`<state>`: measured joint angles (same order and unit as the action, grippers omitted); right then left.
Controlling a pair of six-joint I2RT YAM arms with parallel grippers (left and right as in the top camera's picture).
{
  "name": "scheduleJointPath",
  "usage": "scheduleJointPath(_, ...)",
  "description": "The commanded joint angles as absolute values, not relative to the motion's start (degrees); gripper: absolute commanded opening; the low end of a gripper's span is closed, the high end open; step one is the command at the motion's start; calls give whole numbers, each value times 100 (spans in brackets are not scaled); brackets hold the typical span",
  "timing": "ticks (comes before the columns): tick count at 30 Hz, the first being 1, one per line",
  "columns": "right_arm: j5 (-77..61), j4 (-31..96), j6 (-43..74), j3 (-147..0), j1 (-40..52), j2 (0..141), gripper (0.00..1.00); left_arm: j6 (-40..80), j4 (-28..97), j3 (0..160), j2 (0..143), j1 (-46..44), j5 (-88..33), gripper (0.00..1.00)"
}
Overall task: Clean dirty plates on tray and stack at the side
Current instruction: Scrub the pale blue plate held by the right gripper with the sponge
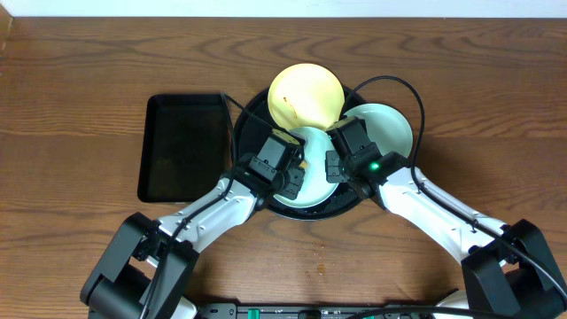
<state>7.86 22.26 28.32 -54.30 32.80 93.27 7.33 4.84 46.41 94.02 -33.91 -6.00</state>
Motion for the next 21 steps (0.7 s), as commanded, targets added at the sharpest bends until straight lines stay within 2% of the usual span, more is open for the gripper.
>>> scheduleJointPath(1, 720, 2213, 2932, -5452, 3256, 9314, 1, 735, 458, 4606, 9441, -3393, -528, 8)
scheduleJointPath(21, 703, 2231, 2797, -5452, 3256, 9314, 2, 735, 373, 4606, 9443, -3393, -528, 8)
